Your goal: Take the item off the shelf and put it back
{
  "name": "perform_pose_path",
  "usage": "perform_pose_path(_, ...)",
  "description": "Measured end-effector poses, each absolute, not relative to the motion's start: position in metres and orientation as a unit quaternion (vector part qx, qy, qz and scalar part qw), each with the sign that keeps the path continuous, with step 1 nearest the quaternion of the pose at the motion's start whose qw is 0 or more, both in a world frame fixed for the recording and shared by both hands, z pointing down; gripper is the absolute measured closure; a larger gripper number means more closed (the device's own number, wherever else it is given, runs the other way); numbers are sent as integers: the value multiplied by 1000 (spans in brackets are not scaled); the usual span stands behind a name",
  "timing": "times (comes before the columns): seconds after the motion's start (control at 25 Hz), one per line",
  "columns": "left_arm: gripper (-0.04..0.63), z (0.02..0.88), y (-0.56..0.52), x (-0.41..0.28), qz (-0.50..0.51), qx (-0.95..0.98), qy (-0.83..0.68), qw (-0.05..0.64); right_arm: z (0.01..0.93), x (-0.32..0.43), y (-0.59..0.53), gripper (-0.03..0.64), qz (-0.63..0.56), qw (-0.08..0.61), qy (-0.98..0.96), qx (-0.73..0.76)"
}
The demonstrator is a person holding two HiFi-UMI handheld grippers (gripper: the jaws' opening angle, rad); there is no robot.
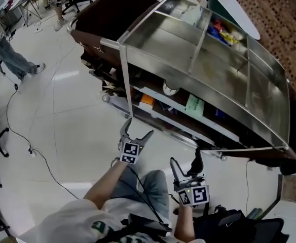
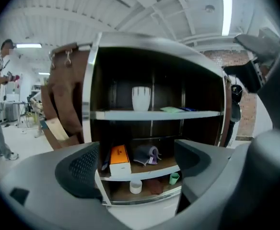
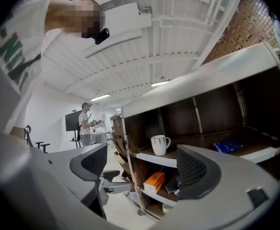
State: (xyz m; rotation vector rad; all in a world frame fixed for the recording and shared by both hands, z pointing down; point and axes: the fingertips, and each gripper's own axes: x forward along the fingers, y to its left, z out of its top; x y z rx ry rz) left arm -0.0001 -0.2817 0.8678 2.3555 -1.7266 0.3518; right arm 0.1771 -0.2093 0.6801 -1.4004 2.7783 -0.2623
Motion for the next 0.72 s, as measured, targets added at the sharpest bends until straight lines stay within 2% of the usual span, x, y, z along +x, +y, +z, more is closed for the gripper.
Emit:
perform_pose_path(0.2,44,998,-385,6,137,787,-584,147,744,191,-232,155,-62,15,882,-466)
perform_pose_path(0.36,40,1068,-435,5,170,768,-597,159,772,199,-239,155,-44,24,877,-478)
perform_pose_path(0.56,40,1097,-474,-10,158,728,-644,174,787,204,-235,155,-33,23,874,-484)
perform_pose_path(0.6,49,1101,-479,-11,158,724,-646,186,788,206,-233,155,-31,21,874,-485)
perform_pose_path(0.68,186,1103,-484,-17,166,716,-644,212,787,209,-227,155,-30,19,872,-488)
perform_pose_path(0.72,193,1102,-486,-20,174,713,-643,219,786,211,-225,155,-32,18,871,-491)
